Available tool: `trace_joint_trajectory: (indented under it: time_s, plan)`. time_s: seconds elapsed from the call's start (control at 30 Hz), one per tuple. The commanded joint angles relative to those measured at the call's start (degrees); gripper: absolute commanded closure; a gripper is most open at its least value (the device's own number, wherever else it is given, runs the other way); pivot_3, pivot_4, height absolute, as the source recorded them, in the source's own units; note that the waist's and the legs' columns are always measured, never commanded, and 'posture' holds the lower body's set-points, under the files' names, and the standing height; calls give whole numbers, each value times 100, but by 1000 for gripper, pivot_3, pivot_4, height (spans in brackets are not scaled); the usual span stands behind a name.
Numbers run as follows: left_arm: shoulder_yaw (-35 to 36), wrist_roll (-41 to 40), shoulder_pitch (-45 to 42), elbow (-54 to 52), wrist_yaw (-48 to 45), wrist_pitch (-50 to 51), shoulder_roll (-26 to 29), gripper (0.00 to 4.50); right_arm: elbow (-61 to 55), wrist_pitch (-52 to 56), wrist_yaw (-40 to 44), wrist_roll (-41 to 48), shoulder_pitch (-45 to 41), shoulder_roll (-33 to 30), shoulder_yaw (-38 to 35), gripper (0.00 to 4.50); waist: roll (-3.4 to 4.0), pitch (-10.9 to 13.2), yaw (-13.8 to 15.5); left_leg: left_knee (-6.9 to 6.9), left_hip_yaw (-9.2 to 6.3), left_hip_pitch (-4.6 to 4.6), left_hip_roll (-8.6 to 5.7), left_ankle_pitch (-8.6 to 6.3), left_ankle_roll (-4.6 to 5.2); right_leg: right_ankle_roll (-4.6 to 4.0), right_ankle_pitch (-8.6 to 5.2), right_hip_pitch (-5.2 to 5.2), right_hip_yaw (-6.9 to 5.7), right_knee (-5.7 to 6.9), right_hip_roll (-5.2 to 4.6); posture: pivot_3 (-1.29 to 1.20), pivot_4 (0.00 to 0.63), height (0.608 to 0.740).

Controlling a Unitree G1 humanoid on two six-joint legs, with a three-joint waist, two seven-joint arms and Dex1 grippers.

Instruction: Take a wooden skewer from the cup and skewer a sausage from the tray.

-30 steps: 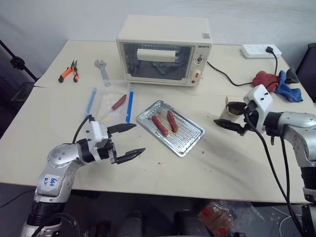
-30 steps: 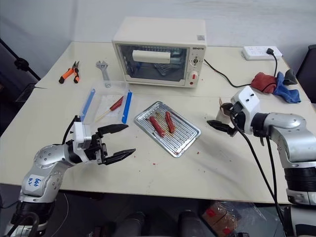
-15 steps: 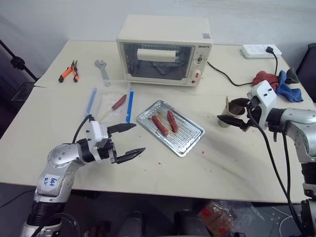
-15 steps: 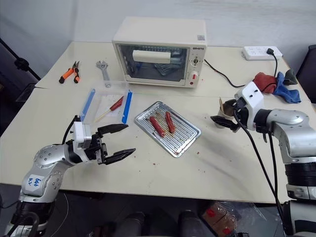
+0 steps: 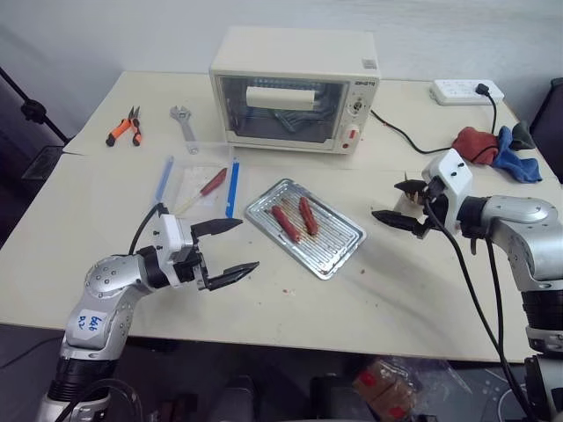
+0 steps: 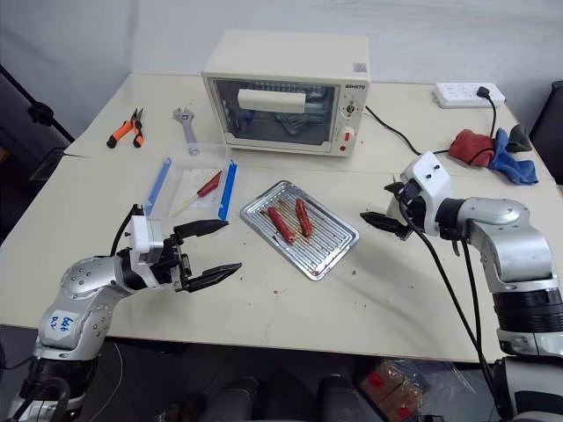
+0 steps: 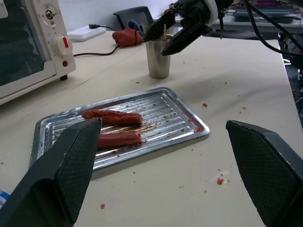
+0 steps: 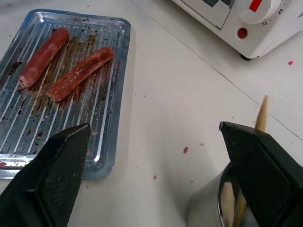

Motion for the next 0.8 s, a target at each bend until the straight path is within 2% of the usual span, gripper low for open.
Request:
trace_joint_trajectory:
  time_s: [0.03,0.4,0.5,0.8]
  plan:
    - [17,23,-59,-82,15,-57,15,42,79,-188,39,-76,-199,-24,-30,0,0,0,0,0,0,0,0,0,0,0,0,0,0,0,0,0,150,740]
    - [8,61,-83,-64,27,-78,-26,42,716,-550,388,-404,-459,-220,75,0,0,0,-5,-1,0,0,1,0,0,0,0,0,-1,0,1,0,150,740]
    - [14,63,-51,-97,36,-74,-36,0,683,-531,452,-403,-481,-191,79,557,0,0,-3,-1,1,0,0,0,0,0,0,0,-1,0,0,0,150,740]
    - [11,74,-44,-94,33,-90,-34,0,778,-700,522,-441,-515,-218,-26,3442,0,0,-2,0,0,0,0,0,0,0,0,0,-1,0,0,0,150,740]
